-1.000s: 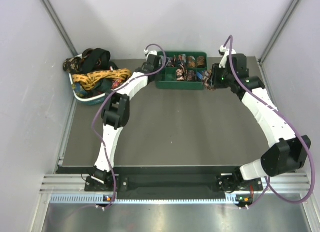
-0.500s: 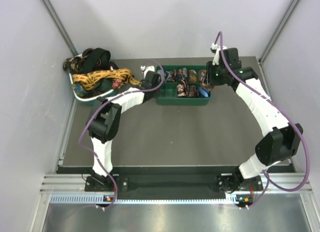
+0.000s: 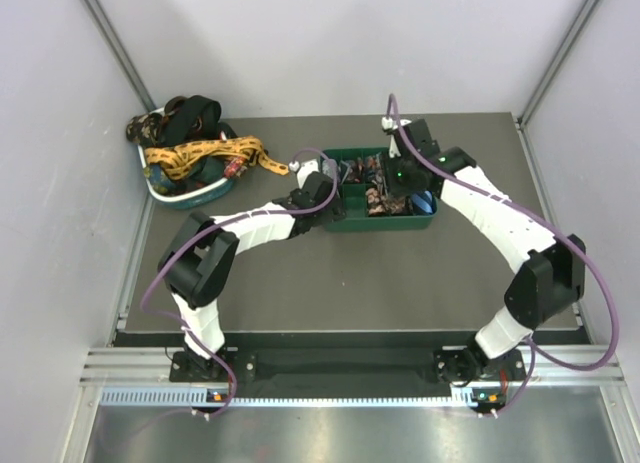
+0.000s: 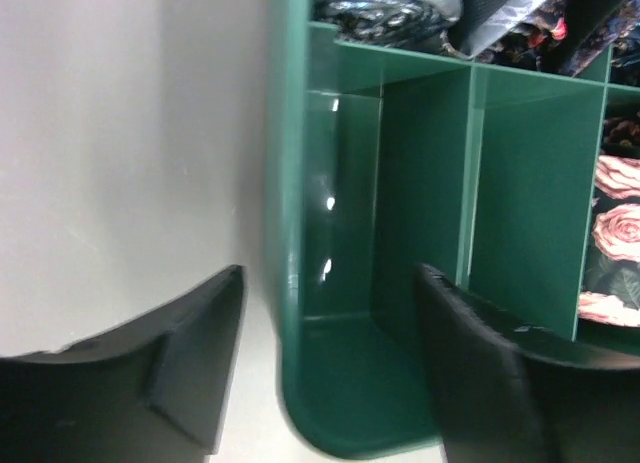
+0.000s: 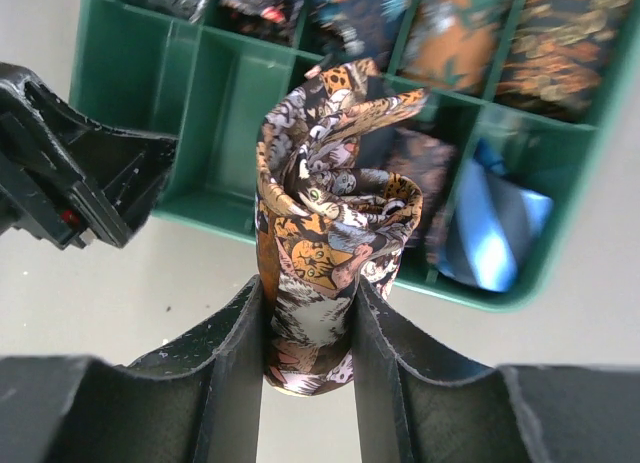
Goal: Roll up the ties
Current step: Place the rolled tie into the container
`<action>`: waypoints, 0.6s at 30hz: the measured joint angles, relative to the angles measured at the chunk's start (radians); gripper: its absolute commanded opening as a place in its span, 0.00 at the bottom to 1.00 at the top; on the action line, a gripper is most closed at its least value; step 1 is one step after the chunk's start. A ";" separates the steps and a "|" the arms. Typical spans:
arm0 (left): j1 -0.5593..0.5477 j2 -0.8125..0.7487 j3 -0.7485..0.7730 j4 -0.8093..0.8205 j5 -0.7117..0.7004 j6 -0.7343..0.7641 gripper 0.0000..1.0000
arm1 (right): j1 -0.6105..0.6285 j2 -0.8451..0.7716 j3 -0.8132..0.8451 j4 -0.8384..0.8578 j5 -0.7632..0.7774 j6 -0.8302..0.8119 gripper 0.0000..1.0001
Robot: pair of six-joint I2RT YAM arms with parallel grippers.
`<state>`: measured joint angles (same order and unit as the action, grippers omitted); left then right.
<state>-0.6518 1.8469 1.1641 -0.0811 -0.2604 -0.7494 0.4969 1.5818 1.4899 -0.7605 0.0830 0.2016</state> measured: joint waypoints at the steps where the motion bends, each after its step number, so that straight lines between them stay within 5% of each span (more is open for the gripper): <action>1: 0.000 -0.006 -0.006 0.000 0.002 -0.008 0.82 | 0.013 0.010 0.000 0.000 0.004 0.006 0.16; 8: 0.002 -0.073 -0.042 -0.001 0.008 -0.030 0.85 | 0.071 0.086 -0.003 0.002 0.013 0.046 0.17; 18: 0.013 -0.148 -0.066 0.000 -0.009 0.006 0.65 | 0.079 0.213 0.087 0.013 -0.020 0.090 0.17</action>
<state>-0.6388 1.6989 1.0985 -0.0811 -0.2691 -0.7433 0.5762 1.7947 1.5764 -0.7471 0.0631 0.2920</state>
